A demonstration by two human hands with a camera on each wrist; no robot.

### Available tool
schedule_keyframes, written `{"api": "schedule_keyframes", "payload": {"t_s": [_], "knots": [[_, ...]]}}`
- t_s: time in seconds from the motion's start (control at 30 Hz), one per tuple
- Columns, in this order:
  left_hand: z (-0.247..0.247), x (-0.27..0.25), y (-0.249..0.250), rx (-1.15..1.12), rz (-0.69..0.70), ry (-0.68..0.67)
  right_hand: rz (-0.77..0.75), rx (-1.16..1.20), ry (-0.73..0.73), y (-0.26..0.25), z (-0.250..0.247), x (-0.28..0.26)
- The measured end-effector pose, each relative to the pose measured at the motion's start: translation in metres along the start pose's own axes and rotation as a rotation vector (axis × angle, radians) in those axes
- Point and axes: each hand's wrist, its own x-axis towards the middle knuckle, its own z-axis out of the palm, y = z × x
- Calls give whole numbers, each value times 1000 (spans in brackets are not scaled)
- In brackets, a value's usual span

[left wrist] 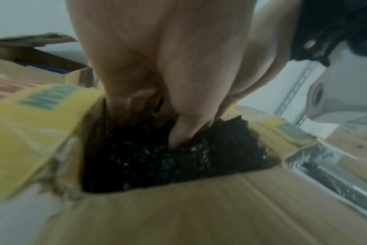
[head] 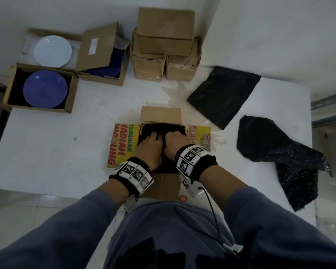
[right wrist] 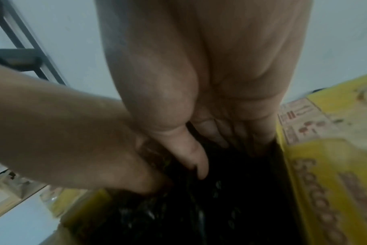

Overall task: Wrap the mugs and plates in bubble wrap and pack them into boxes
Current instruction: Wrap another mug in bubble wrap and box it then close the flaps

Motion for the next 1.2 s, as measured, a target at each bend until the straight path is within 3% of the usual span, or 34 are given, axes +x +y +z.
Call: {"api": "schedule_keyframes", "payload": {"t_s": [0.07,0.23,0.43,0.7,0.93,1.03,1.13,1.2], "knots": [[-1,1,0,36,9,26,23,29,-22,2,5,3],[4,16,-1,52,-29,-81,66,98,-102,5,14,23],[15,28,1,78,-103,-143,58,24,-75,5,28,31],[-5,18,0,16,-36,-214,13,11,-100,-1,13,22],[-29,-18,-9,-100,157,48,-63,-24,27,4,-1,-7],[-30,-32,-18,-147,195,-47,-87,-22,22,9,-3,-15],[-26,-35,-23,-103,177,-195,-72,-125,-91,8,-1,-18],[-24,-33,-22,-98,173,-178,-69,-132,-145,6,0,-17]]}}
